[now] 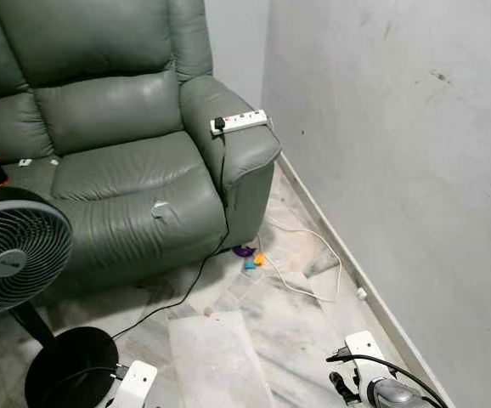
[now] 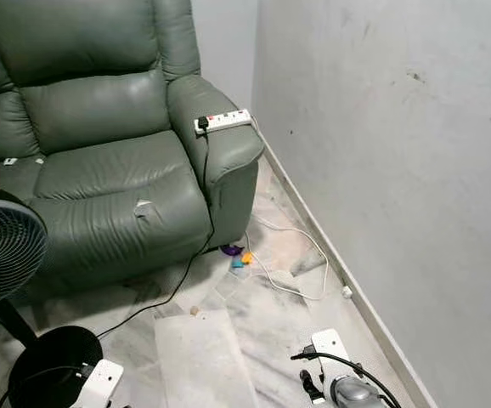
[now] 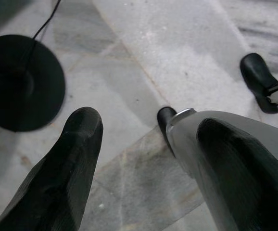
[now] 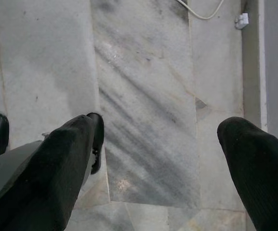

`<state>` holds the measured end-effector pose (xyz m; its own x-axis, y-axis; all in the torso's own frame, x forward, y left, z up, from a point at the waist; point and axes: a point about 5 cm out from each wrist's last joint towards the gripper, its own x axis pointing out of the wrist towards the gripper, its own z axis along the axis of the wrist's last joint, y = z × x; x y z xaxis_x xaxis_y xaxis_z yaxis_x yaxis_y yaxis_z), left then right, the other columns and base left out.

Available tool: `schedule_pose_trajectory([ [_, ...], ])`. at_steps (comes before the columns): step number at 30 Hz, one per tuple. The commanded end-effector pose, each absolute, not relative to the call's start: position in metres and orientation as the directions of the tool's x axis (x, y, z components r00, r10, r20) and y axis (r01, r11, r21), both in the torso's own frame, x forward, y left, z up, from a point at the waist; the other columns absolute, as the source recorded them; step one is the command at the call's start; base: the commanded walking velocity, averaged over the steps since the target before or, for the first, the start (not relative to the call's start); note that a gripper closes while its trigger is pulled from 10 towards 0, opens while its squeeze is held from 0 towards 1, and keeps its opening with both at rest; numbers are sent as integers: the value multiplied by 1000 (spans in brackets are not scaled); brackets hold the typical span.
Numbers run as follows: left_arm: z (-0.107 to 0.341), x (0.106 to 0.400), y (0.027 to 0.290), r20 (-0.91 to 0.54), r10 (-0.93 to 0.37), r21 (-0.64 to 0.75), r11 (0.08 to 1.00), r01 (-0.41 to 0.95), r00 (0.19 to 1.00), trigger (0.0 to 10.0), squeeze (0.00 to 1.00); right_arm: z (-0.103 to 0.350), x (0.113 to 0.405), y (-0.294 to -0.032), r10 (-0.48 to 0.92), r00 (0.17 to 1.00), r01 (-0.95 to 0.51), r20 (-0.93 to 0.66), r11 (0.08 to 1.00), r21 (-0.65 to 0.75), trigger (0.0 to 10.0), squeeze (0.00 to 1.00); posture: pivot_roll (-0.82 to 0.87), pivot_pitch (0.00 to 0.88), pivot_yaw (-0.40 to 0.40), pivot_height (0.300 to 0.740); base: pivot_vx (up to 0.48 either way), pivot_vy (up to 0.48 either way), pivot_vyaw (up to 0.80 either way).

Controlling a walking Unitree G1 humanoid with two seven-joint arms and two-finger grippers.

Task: Hang keys on a hook

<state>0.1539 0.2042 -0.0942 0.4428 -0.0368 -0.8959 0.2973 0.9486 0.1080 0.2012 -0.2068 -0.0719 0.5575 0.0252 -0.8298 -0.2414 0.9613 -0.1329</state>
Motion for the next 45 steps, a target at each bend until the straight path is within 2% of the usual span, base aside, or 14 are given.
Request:
schedule_pose_trajectory([
  [1, -96, 149, 205, -901, -29, 118, 944, 309, 432, 10000, 0, -72, 200, -209, 15, 554, -230, -832, 964, -136, 10000, 0, 64, 64, 9, 740, 0, 0, -800],
  [45, -98, 145, 201, -907, -35, 115, 937, 329, 419, 10000, 0, -73, 198, -210, 15, 547, -254, -837, 956, -149, 10000, 0, 58, 64, 10, 740, 0, 0, -794],
])
